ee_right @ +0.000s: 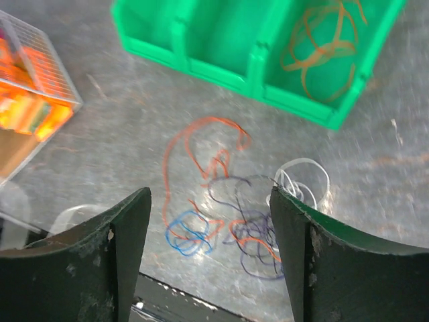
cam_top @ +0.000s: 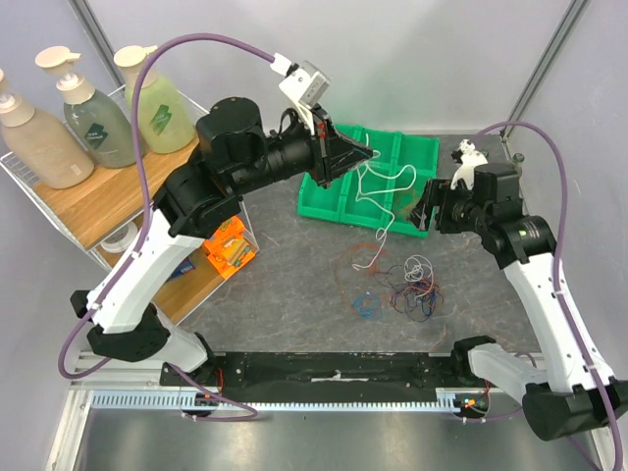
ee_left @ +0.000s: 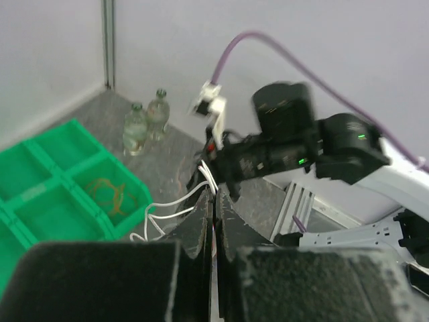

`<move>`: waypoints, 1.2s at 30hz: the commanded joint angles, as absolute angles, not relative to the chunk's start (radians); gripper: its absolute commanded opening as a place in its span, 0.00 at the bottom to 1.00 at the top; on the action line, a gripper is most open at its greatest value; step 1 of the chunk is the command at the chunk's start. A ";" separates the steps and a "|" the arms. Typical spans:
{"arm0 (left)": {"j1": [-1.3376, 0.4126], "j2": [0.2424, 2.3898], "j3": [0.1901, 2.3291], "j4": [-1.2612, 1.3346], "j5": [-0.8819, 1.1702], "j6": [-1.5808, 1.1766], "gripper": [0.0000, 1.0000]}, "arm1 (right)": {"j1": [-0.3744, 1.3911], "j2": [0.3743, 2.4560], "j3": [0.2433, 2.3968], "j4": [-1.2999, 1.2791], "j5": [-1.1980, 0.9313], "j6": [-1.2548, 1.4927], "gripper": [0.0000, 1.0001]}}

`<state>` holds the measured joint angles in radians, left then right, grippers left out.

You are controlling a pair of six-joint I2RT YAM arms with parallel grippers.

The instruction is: Untangle the cables

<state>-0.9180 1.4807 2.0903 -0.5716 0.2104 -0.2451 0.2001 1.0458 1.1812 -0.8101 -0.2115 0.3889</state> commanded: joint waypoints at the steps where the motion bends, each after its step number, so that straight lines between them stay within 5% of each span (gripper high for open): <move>1: -0.872 1.514 2.118 -0.722 0.141 -0.414 0.02 | 0.201 1.012 1.282 -0.742 -0.275 0.383 0.79; 11: -0.741 1.595 2.027 -0.802 0.613 -0.539 0.02 | 0.204 1.000 1.352 -0.570 -0.496 0.331 0.81; 16: -0.741 1.559 1.954 -0.733 0.718 -0.511 0.02 | 0.244 1.055 1.237 -0.254 -0.826 0.462 0.81; 26: -0.730 1.575 1.910 -0.617 0.827 -0.656 0.02 | 0.336 1.052 1.131 -0.075 -0.992 0.494 0.77; 29: -0.716 1.563 1.901 -0.607 0.847 -0.660 0.02 | 0.336 1.034 1.170 -0.250 -0.836 0.389 0.76; 33: -0.683 1.546 1.898 -0.656 0.822 -0.634 0.02 | 0.336 1.025 1.282 -0.559 -0.204 0.258 0.78; 36: -0.667 1.528 1.884 -0.693 0.772 -0.604 0.02 | 0.333 1.037 1.344 -0.650 -0.246 0.175 0.79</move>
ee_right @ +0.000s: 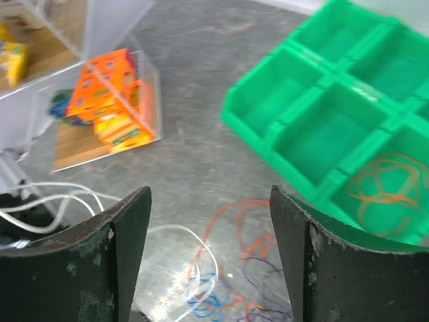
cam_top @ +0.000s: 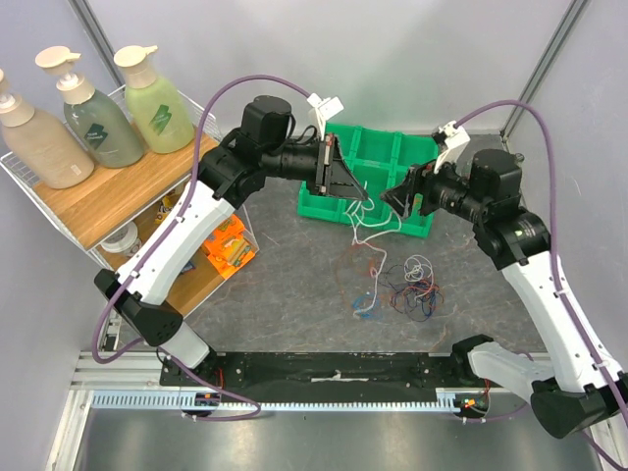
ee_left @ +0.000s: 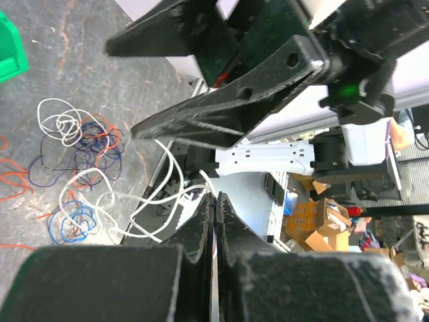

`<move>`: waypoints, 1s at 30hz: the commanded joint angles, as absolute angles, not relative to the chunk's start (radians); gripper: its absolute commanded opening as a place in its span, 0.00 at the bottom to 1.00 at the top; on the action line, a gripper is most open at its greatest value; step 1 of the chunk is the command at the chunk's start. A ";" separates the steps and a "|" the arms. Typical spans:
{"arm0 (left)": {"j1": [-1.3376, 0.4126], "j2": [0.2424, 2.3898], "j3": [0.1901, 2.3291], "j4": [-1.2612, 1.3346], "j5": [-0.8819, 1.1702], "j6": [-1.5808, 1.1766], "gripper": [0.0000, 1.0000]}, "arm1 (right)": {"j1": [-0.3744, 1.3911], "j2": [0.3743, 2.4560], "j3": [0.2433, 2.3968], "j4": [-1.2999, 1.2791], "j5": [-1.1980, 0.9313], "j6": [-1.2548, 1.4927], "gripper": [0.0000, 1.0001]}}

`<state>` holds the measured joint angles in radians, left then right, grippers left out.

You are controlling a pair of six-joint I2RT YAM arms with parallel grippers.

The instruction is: Untangle the cables

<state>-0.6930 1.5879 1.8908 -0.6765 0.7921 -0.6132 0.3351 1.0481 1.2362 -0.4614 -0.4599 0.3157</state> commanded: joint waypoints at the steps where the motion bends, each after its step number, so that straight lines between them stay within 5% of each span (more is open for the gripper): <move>1: -0.663 1.526 1.876 -0.693 0.772 -0.606 0.02 | 0.334 1.048 1.359 -0.660 -0.355 0.160 0.79; 5: -0.660 1.543 1.882 -0.692 0.790 -0.620 0.02 | 0.360 1.036 1.350 -0.548 -0.618 0.184 0.79; 16: -0.661 1.555 1.876 -0.588 0.867 -0.719 0.02 | 0.446 1.089 1.273 -0.322 -0.779 0.244 0.78; 25: -0.652 1.557 1.868 -0.489 0.884 -0.814 0.02 | 0.497 1.072 1.190 -0.245 -0.715 0.282 0.77; 30: -0.646 1.563 1.870 -0.451 0.867 -0.850 0.02 | 0.546 1.039 1.157 -0.230 -0.505 0.301 0.64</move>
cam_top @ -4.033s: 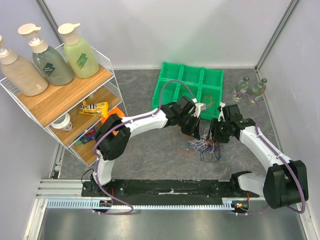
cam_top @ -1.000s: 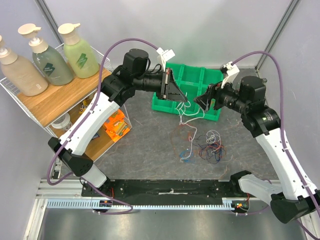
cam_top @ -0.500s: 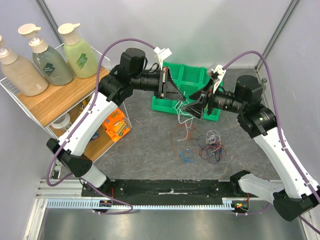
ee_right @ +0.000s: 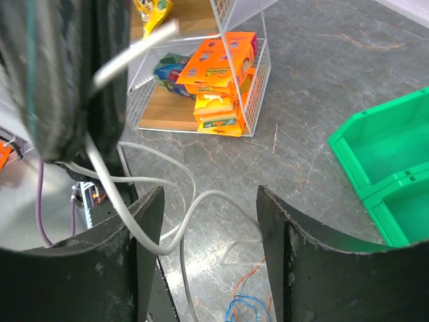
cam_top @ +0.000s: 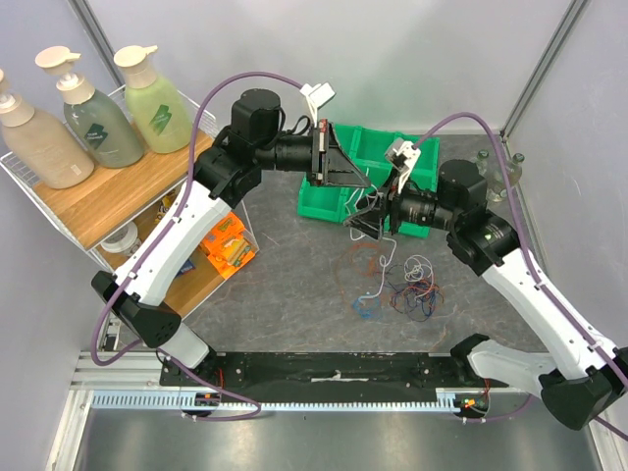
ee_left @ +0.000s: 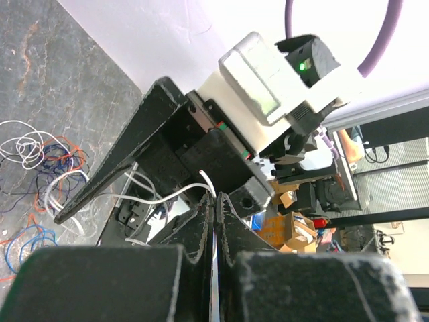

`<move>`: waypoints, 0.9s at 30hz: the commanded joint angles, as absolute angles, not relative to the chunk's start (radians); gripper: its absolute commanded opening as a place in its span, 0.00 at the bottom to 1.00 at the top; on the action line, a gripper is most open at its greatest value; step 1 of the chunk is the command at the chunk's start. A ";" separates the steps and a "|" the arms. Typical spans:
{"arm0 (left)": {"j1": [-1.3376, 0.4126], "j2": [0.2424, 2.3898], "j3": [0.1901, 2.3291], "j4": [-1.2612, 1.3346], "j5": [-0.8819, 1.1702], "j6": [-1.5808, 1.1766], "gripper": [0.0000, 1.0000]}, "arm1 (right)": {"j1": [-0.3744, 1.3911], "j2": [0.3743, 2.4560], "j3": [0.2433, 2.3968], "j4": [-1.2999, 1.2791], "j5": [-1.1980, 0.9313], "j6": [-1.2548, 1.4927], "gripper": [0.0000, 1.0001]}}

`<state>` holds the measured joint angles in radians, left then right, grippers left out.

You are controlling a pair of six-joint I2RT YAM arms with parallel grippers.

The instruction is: Untangle the cables

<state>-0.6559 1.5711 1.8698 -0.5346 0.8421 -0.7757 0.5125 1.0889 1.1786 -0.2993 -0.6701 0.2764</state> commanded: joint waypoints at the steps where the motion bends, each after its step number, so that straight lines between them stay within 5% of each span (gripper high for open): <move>1: -0.643 1.562 1.870 -0.448 0.858 -0.853 0.02 | 0.549 1.025 1.143 -0.218 -0.456 0.310 0.59; 10: -0.635 1.565 1.867 -0.434 0.828 -0.861 0.02 | 0.552 1.005 1.083 -0.066 -0.408 0.449 0.00; 15: -0.614 1.539 1.894 -0.511 0.726 -0.775 0.12 | 0.551 1.031 1.075 -0.051 -0.385 0.497 0.00; 18: -0.609 1.519 1.917 -0.580 0.660 -0.712 0.33 | 0.549 1.048 1.092 -0.052 -0.336 0.521 0.00; 21: -0.611 1.491 1.925 -0.661 0.550 -0.643 0.83 | 0.551 1.091 1.147 -0.090 -0.266 0.535 0.00; 27: -0.609 1.342 1.846 -0.703 0.330 -0.520 0.93 | 0.548 1.178 1.238 -0.156 -0.088 0.538 0.00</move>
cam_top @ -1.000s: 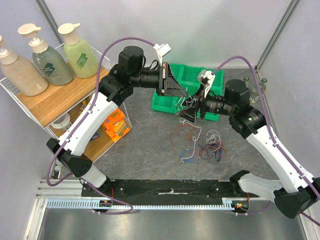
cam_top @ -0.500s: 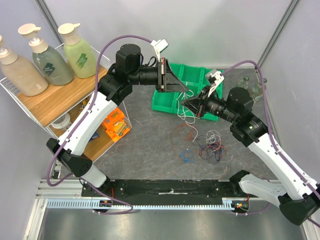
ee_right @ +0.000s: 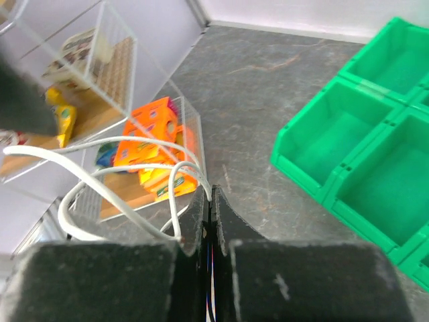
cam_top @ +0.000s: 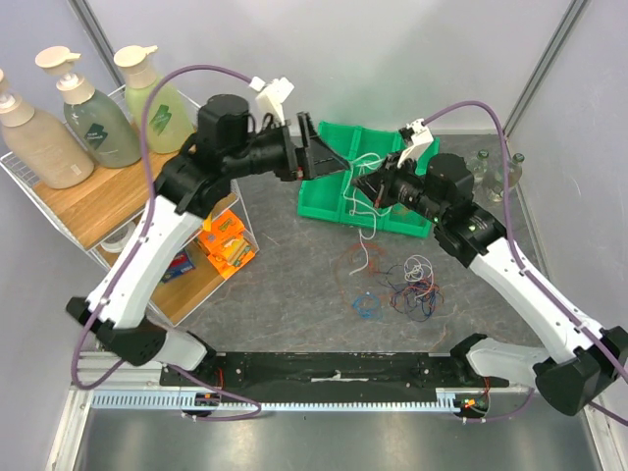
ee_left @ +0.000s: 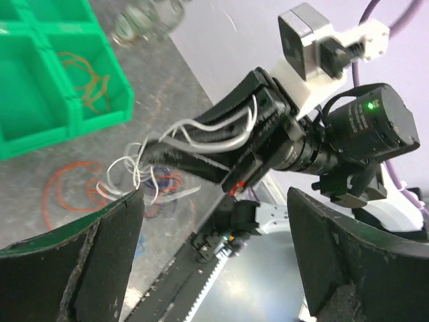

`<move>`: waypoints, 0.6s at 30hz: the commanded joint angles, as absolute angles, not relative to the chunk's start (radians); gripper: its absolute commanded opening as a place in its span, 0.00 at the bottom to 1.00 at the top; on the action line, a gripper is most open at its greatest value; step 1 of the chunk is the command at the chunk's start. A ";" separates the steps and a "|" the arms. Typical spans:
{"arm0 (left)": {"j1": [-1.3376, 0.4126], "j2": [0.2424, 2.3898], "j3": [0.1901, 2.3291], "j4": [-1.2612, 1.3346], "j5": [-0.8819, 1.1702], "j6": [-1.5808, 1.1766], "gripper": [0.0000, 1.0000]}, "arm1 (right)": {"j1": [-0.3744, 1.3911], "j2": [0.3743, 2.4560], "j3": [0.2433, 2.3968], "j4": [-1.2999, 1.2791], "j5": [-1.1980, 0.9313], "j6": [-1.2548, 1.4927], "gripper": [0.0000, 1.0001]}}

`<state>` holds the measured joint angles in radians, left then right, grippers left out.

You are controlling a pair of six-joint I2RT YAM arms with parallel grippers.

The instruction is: Untangle the cables

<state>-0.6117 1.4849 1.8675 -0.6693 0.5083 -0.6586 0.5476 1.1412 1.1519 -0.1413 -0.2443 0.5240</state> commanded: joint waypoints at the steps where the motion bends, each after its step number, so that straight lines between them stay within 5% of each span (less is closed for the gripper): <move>1: -0.609 1.318 1.830 -0.703 0.316 -0.503 0.90 | 0.549 1.190 1.247 -0.161 -0.051 0.538 0.00; 7: -0.611 1.241 1.770 -0.704 0.313 -0.462 0.80 | 0.520 1.308 1.299 -0.072 0.116 0.490 0.00; 18: -0.611 1.135 1.678 -0.722 0.376 -0.518 0.75 | 0.371 1.577 1.311 0.261 0.017 0.525 0.00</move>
<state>-0.6109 1.1931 1.6978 -0.7147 0.3485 -0.5220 0.3996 1.5146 1.2682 0.0875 0.0452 0.4976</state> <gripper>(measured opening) 0.757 0.011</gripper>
